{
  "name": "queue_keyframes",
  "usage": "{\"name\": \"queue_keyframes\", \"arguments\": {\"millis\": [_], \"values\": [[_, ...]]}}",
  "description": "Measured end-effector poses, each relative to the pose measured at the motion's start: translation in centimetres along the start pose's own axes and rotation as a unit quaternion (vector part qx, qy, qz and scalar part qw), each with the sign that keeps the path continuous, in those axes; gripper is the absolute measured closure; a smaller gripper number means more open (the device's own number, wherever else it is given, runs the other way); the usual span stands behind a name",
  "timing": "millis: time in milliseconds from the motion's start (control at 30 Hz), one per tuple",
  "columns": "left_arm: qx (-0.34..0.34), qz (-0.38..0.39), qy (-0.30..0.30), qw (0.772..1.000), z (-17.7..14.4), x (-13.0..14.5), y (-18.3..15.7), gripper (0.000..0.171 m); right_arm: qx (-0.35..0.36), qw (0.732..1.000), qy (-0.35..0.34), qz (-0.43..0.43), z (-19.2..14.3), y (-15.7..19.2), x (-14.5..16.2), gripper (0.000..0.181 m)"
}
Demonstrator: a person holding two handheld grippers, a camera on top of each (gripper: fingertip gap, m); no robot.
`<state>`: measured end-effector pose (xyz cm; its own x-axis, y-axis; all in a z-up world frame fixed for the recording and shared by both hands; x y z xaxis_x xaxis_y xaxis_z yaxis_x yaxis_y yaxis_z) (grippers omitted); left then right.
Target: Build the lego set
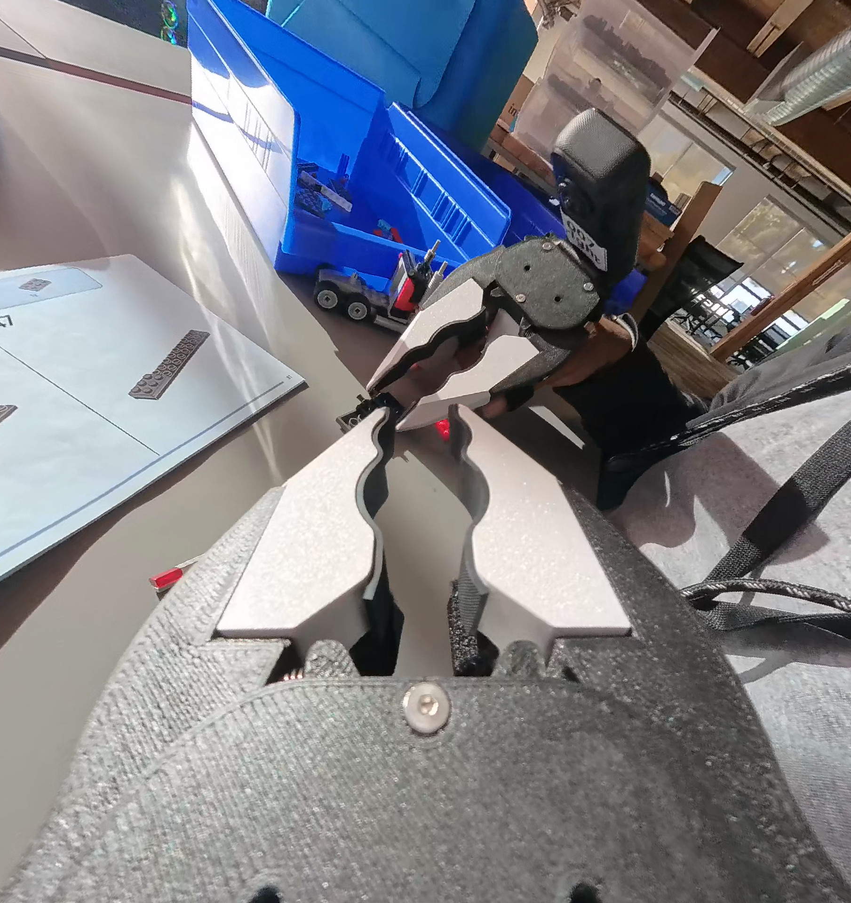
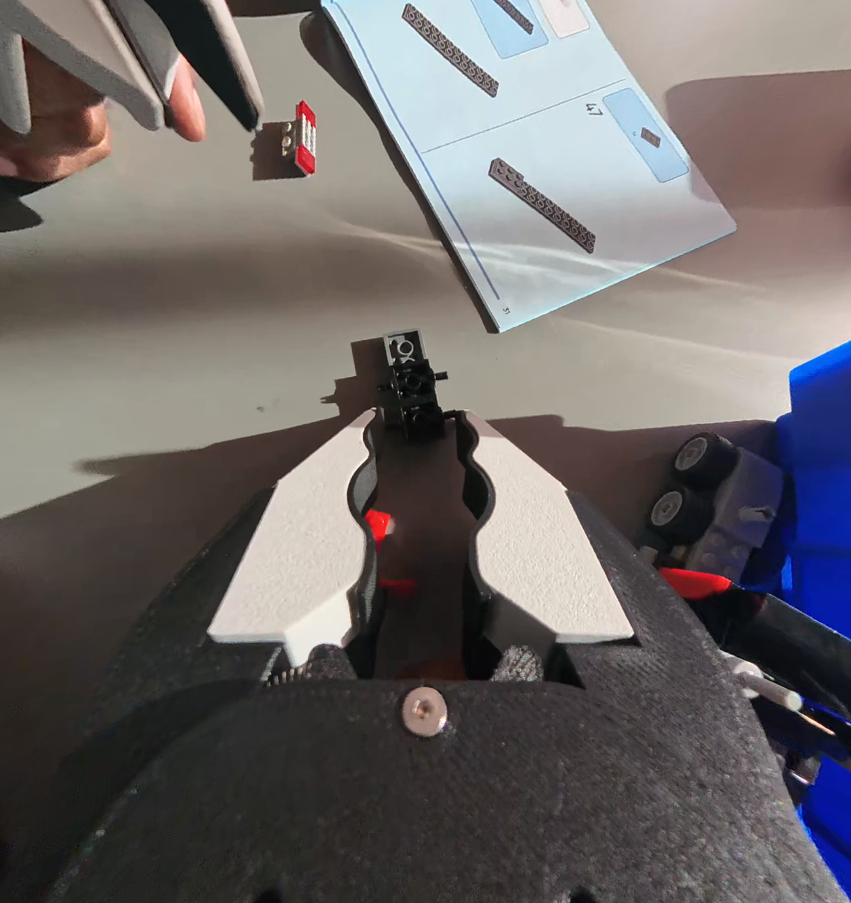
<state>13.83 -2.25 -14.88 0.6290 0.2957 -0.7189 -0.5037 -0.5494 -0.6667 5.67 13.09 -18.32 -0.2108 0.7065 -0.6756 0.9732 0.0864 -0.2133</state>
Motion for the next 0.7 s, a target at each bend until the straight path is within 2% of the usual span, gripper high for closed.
{"name": "queue_keyframes", "arguments": {"millis": [467, 567, 700], "values": [[-0.011, -0.02, -0.013, 1.0, 0.0, -0.3, 0.5, 0.148, 0.03, 0.997, -0.054, -0.045, -0.6, -0.1, -0.8, 0.149], [-0.015, -0.042, -0.039, 0.998, 0.0, -0.6, 0.7, 0.148, 0.062, 0.994, -0.056, -0.076, -0.8, -0.3, -0.7, 0.148], [0.013, -0.104, -0.076, 0.992, 0.7, -0.8, 0.2, 0.148, 0.094, 0.986, -0.077, -0.11, -1.2, -0.4, -0.9, 0.149]]}}
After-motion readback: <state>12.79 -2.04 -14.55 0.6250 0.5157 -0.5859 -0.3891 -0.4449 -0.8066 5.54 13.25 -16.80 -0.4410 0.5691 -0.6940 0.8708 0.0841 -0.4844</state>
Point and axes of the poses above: each gripper's, where its closed fingertips meet, z out along the fingers, x out of its underside, y = z × x across the jaws, the point moved 7 cm from there along -z, back along the fingers, and after that the axes turned 14 degrees about -z, right-handed, at the moved point
